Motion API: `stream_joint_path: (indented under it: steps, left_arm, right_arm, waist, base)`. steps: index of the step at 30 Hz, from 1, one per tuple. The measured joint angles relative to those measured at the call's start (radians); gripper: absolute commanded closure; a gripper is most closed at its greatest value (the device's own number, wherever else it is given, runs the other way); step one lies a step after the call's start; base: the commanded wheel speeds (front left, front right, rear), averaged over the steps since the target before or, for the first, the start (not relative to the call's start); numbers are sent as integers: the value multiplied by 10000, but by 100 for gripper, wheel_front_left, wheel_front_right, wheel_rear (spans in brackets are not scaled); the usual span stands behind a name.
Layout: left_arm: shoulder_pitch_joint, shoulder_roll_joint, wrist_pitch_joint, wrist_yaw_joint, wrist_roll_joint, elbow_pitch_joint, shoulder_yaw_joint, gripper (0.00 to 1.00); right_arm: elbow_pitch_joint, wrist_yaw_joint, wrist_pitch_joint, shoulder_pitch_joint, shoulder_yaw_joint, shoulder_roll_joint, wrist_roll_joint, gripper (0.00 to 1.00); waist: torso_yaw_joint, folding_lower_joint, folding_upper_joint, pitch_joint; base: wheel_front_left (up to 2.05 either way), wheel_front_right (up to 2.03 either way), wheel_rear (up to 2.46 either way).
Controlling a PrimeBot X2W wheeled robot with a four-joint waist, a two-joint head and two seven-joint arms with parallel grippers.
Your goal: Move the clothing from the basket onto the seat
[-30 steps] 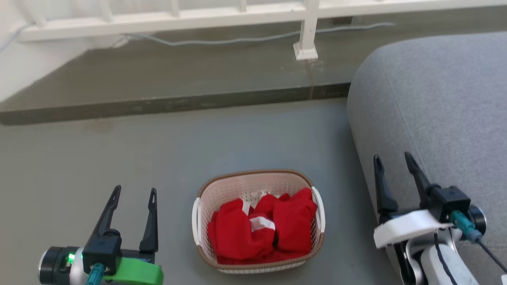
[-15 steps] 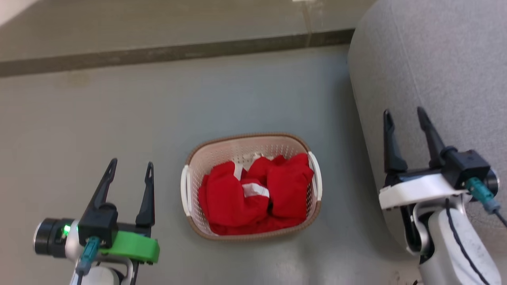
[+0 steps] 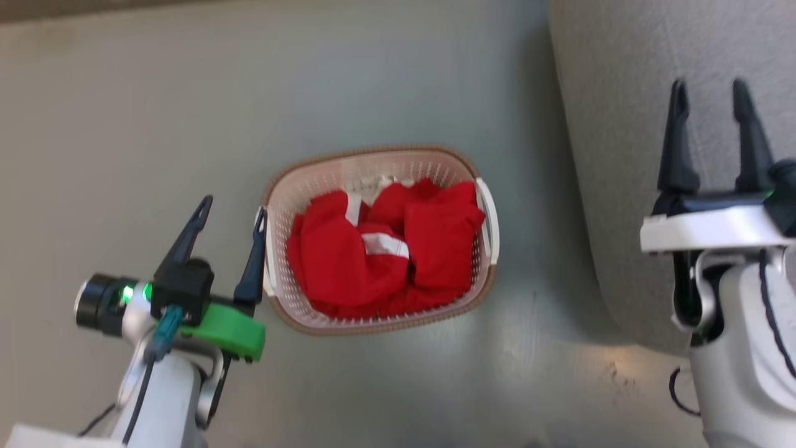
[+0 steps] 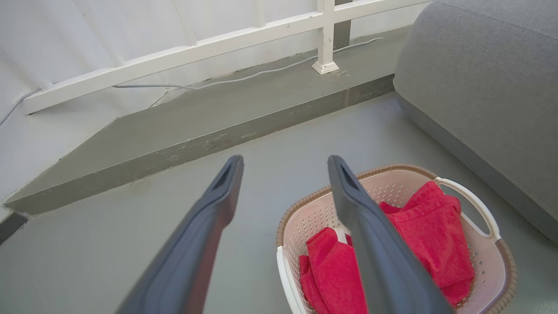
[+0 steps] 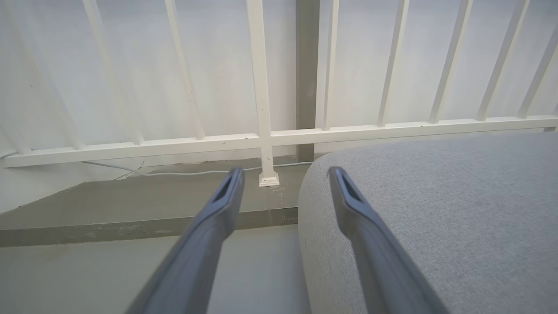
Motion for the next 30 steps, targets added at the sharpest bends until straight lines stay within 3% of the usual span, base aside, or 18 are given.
stream_joint_path:
  steps: [22, 30]
  left_arm:
    - [-3179, 12, 623, -441, 989, 2148, -1214, 0]
    - [-3595, -21, 621, -594, 1438, 3235, -1956, 0]
  right_arm:
    - [-853, 19, -40, -2609, -301, 2, 27, 0]
    - [-817, 27, -42, -3088, -339, 25, 27, 0]
  waist:
    - [-280, 0, 0, 3153]
    - [-454, 1, 0, 4022]
  base:
    - [0, 0, 0]
    - [0, 0, 0]
